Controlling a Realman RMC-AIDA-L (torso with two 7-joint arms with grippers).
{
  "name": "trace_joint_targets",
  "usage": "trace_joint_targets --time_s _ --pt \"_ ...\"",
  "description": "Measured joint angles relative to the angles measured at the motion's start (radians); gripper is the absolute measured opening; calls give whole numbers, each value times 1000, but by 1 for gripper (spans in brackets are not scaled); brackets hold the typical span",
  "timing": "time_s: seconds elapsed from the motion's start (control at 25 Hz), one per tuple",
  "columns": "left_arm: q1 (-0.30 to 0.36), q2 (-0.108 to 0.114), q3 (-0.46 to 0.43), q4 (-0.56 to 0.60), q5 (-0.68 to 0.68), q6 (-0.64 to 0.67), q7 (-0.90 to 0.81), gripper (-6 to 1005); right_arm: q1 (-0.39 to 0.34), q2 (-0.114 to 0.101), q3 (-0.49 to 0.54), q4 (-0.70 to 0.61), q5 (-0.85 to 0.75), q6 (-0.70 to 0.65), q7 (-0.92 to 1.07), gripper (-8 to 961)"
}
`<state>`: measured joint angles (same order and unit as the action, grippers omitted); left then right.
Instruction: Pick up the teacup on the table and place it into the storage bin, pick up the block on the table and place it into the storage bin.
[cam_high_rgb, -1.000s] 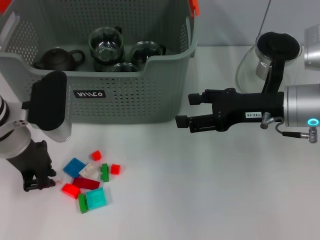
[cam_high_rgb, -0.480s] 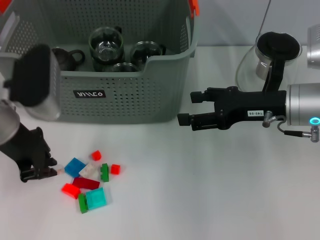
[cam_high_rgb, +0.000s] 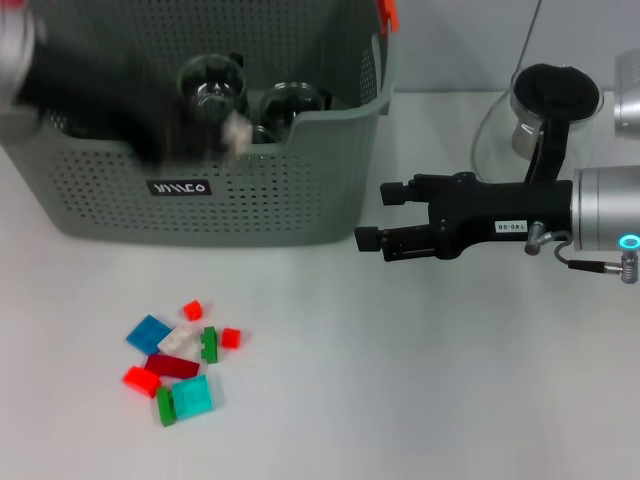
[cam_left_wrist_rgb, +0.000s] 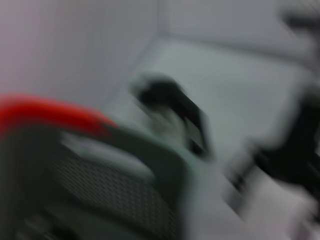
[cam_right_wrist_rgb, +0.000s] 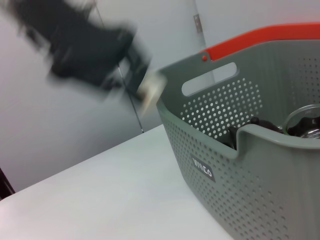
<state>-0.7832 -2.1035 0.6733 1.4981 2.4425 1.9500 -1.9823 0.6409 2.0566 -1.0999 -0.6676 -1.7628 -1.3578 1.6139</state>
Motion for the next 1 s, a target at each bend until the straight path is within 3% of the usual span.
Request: trace_joint_targets --time_s 0.12,0.24,0.36,0.48,0.76,0.88,1.0 --pt "-60 61 -8 -71 -6 -147 -65 252 1 0 0 0 -2 -6 0 914" --pt "-97 120 72 -223 60 -378 -124 268 2 0 -1 -2 -2 -10 3 914" --pt "-132 161 139 -381 126 -565 -170 284 2 0 -4 -3 -2 -11 5 914" --pt "-163 162 159 -486 207 -679 -176 299 3 0 -5 -2 -3 -11 7 914" --pt "-159 140 161 -475 254 -705 -183 336 3 -4 -6 0 -3 -12 7 914" --pt "-140 138 150 -402 231 -641 -177 482 4 -5 -5 2 -3 -12 2 914" --pt "-76 123 143 -216 130 -456 -78 605 4 -6 -2 2 -3 -12 1 914"
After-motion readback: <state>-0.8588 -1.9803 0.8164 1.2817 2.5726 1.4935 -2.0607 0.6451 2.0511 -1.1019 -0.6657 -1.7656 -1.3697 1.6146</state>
